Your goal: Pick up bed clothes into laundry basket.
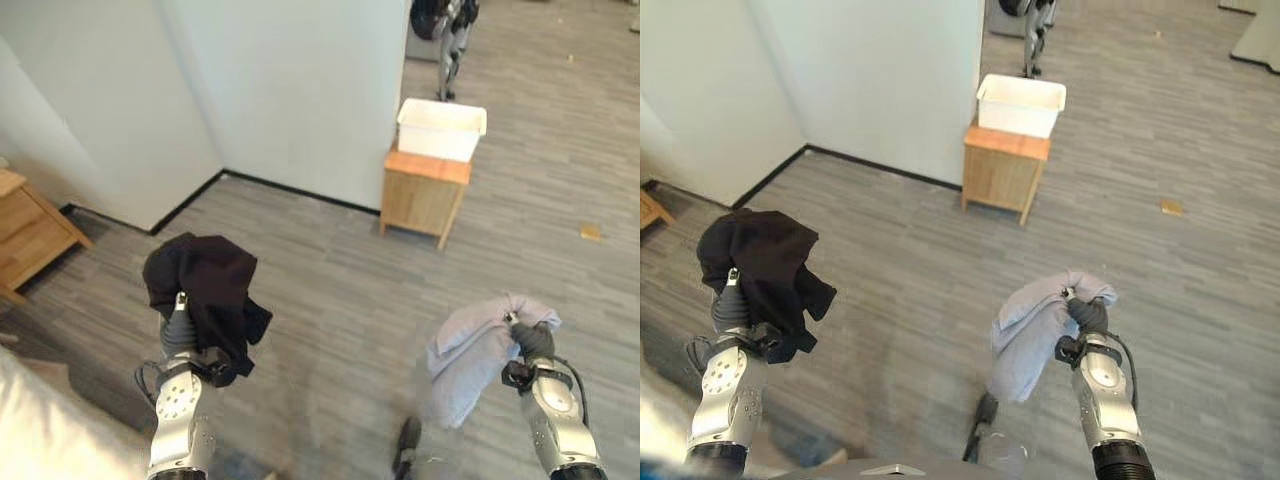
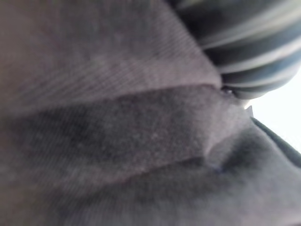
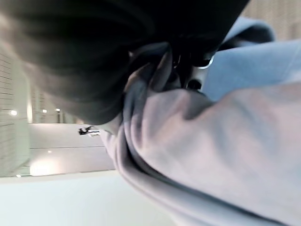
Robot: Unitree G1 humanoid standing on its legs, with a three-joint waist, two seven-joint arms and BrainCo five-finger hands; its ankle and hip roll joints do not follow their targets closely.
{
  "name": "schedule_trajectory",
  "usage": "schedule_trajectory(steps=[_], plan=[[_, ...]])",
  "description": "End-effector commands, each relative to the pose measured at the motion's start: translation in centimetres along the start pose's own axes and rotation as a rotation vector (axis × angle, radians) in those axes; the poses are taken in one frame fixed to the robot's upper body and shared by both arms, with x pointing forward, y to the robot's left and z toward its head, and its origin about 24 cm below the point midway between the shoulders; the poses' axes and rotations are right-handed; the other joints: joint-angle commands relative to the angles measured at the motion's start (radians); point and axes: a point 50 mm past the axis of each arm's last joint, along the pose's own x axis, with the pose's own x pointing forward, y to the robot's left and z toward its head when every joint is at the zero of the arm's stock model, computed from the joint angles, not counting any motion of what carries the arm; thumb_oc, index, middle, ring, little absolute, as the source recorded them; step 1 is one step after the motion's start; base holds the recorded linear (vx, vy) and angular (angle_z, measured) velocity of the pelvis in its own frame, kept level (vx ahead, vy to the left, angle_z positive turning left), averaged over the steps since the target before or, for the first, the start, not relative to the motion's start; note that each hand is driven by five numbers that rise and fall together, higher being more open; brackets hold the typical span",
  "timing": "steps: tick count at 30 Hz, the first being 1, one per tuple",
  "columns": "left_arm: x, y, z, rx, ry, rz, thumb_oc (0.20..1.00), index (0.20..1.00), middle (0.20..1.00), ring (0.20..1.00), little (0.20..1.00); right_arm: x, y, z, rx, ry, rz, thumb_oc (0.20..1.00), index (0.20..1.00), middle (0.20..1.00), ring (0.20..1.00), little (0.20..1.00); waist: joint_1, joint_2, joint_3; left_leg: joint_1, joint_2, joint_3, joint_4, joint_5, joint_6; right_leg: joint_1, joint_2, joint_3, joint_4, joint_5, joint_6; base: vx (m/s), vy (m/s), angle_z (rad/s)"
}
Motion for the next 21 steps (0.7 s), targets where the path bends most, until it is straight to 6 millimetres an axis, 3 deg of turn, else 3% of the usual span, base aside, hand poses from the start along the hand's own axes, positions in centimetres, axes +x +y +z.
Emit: schedule_trajectory(steps=[1,2,4,7,9,11,12,13,14,15,18,19,20,21], plan=[[1.9,-2.1,6.6,0.006,-0.284,-0.146,0.200,0.200,0.200,0.200,0.200,1.5,0.7,7.0,0.031,-0.299,0.055,0.200,0.200,0.200,0.200,0.200,0.007,-0.024,0.045,-0.139,0.288,0.039,0.203,0.400,-0.068,0.093,-0.040,0.012,-0.058,-0.024,0.192,0.44,-0.518,-0.15],[2.0,-2.5,6.7,0.010,-0.279,-0.168,0.200,0.200,0.200,0.200,0.200,1.4,0.7,7.0,0.032,-0.295,0.058,0.200,0.200,0.200,0.200,0.200,0.019,-0.040,0.059,-0.171,0.294,0.081,0.268,0.388,-0.061,0.136,-0.023,0.007,-0.075,-0.052,0.174,0.45,-0.490,-0.35],[2.1,-3.5,7.1,0.006,-0.293,-0.207,0.200,0.200,0.200,0.200,0.200,1.4,0.7,7.0,0.027,-0.286,0.062,0.200,0.200,0.200,0.200,0.200,0.046,-0.054,0.081,-0.256,0.273,0.114,0.318,0.361,-0.061,0.199,-0.008,0.020,-0.106,-0.077,0.169,0.40,-0.303,-0.41],[2.3,-4.6,6.8,-0.010,-0.275,-0.240,0.200,0.200,0.200,0.200,0.200,1.2,1.0,7.1,0.046,-0.291,0.076,0.200,0.200,0.200,0.200,0.200,0.075,-0.065,0.091,-0.410,0.260,0.135,0.260,0.335,-0.059,0.268,0.000,0.045,-0.135,-0.103,0.174,0.41,-0.140,-0.71],[2.3,-4.5,6.5,0.001,-0.267,-0.233,0.200,0.200,0.200,0.200,0.200,1.0,1.3,7.0,0.049,-0.293,0.094,0.200,0.200,0.200,0.200,0.200,0.087,-0.056,0.083,-0.442,0.251,0.133,0.106,0.345,-0.061,0.289,0.004,0.063,-0.143,-0.125,0.185,0.45,0.018,-0.32],[2.2,-4.3,6.0,-0.001,-0.249,-0.225,0.200,0.200,0.200,0.200,0.200,0.9,1.6,6.3,0.023,-0.269,0.116,0.200,0.200,0.200,0.200,0.200,0.111,-0.040,0.075,-0.438,0.205,0.086,-0.088,0.343,-0.055,0.321,0.007,0.078,-0.147,-0.152,0.195,0.48,0.074,-0.44],[2.2,-4.2,5.8,-0.001,-0.241,-0.221,0.200,0.200,0.200,0.200,0.200,0.9,1.7,6.2,0.010,-0.262,0.125,0.200,0.200,0.200,0.200,0.200,0.119,-0.034,0.067,-0.434,0.178,0.044,-0.199,0.363,-0.055,0.328,0.009,0.088,-0.147,-0.162,0.201,0.53,0.067,-0.32],[2.1,-3.9,5.3,0.008,-0.227,-0.207,0.200,0.200,0.200,0.200,0.200,0.9,1.9,6.1,-0.003,-0.259,0.140,0.200,0.200,0.200,0.200,0.200,0.130,-0.021,0.056,-0.443,0.165,0.002,-0.316,0.416,-0.076,0.349,0.018,0.099,-0.147,-0.181,0.207,0.50,0.055,-0.26],[2.0,-3.7,5.2,0.006,-0.222,-0.203,0.200,0.200,0.200,0.200,0.200,0.9,2.0,6.0,-0.008,-0.252,0.152,0.200,0.200,0.200,0.200,0.200,0.129,-0.017,0.053,-0.436,0.162,0.002,-0.363,0.435,-0.087,0.369,0.018,0.107,-0.147,-0.187,0.209,0.65,0.065,-0.31],[2.0,-3.2,5.0,0.028,-0.220,-0.183,0.200,0.200,0.200,0.200,0.200,0.7,2.3,5.9,-0.013,-0.255,0.175,0.200,0.200,0.200,0.200,0.200,0.122,-0.010,0.049,-0.473,0.170,0.063,-0.424,0.462,-0.100,0.401,0.025,0.113,-0.147,-0.207,0.209,0.59,0.061,-0.37],[2.0,-2.8,4.9,0.039,-0.215,-0.168,0.200,0.200,0.200,0.200,0.200,0.5,2.7,5.9,-0.015,-0.254,0.195,0.200,0.200,0.200,0.200,0.200,0.127,-0.015,0.041,-0.480,0.170,0.100,-0.424,0.467,-0.095,0.420,0.023,0.125,-0.147,-0.213,0.210,0.27,0.029,-0.19],[2.0,-2.4,4.8,0.050,-0.208,-0.148,0.200,0.200,0.200,0.200,0.200,0.4,3.2,5.9,-0.019,-0.257,0.222,0.200,0.200,0.200,0.200,0.200,0.127,-0.015,0.032,-0.486,0.177,0.161,-0.413,0.481,-0.087,0.445,0.030,0.121,-0.147,-0.221,0.210,0.66,0.157,0.09],[1.8,-1.6,4.7,0.047,-0.205,-0.126,0.200,0.200,0.200,0.200,0.200,0.2,4.9,5.7,-0.018,-0.245,0.303,0.200,0.200,0.200,0.200,0.200,0.153,-0.030,-0.010,-0.446,0.155,0.172,-0.397,0.466,-0.046,0.479,-0.007,0.123,-0.137,-0.232,0.240,0.66,0.158,0.11],[1.8,-1.5,4.7,0.047,-0.205,-0.126,0.200,0.200,0.200,0.200,0.200,0.1,4.9,5.7,-0.018,-0.244,0.303,0.200,0.200,0.200,0.200,0.200,0.154,-0.032,-0.010,-0.444,0.153,0.174,-0.399,0.466,-0.045,0.479,-0.009,0.124,-0.135,-0.234,0.241,0.65,0.207,-0.09]])
